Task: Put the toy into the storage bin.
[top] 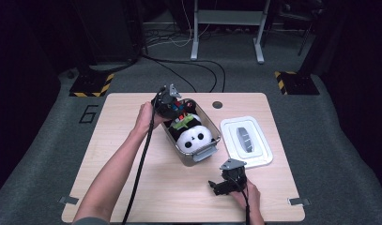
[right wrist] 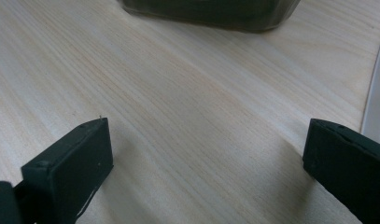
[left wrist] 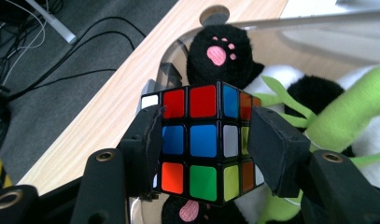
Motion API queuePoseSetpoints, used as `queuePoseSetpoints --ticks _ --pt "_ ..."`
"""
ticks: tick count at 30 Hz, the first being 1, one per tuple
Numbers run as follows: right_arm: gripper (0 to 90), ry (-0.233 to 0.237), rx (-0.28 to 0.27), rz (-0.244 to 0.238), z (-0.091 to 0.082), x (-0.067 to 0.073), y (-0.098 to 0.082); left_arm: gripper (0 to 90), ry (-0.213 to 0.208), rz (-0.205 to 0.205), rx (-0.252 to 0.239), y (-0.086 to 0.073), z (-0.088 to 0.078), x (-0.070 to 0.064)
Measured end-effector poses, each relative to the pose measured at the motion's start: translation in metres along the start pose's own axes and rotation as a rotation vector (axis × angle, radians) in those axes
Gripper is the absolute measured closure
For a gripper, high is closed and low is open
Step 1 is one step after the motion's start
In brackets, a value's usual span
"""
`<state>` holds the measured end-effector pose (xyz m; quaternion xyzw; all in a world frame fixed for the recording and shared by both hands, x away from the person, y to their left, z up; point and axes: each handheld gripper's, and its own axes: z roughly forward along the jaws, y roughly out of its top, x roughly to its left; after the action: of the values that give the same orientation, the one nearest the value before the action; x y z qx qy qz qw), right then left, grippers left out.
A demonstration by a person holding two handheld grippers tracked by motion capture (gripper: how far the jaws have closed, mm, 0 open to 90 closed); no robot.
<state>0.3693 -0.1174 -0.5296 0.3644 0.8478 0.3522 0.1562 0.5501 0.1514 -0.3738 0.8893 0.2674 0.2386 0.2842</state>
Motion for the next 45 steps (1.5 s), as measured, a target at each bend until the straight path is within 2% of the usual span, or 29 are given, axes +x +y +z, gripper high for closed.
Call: queuePoseSetpoints --ticks 5,14,17,19,23,29,33,37,41,45 --pt "0.8 0.004 0.001 0.002 0.0 0.0 0.0 45.3 0.008 0.033 0.017 0.0 0.004 -0.005" --pt "0.8 0.008 -0.007 0.007 0.0 0.0 0.0 45.5 0.002 0.035 -0.002 -0.003 0.005 -0.005" --pt "0.8 0.009 -0.003 0.008 0.0 0.0 0.0 45.5 0.007 0.012 -0.019 -0.004 0.002 -0.005" --pt "0.8 0.009 -0.003 0.007 0.0 0.0 0.0 40.4 -0.005 -0.025 -0.037 -0.005 -0.001 -0.003" --pt "0.8 0.008 -0.004 0.006 0.0 0.0 0.0 33.1 -0.002 -0.063 -0.05 -0.006 -0.01 -0.003" --pt "0.8 0.006 -0.001 0.005 0.0 0.0 0.0 25.1 -0.012 -0.092 -0.061 -0.012 -0.032 0.001" --pt "0.8 0.008 -0.003 0.011 0.0 0.001 0.0 19.6 -0.019 -0.123 -0.075 -0.024 -0.047 0.006" --pt "0.8 0.003 0.0 0.0 0.0 0.0 0.0 15.1 -0.027 -0.155 -0.088 -0.043 -0.062 0.007" --pt "0.8 0.003 0.0 -0.001 0.0 0.0 0.0 14.2 -0.012 -0.174 -0.095 -0.063 -0.072 0.006" --pt "0.8 0.0 -0.002 0.01 0.0 0.001 0.0 12.4 0.0 -0.19 -0.08 -0.087 -0.079 0.006"
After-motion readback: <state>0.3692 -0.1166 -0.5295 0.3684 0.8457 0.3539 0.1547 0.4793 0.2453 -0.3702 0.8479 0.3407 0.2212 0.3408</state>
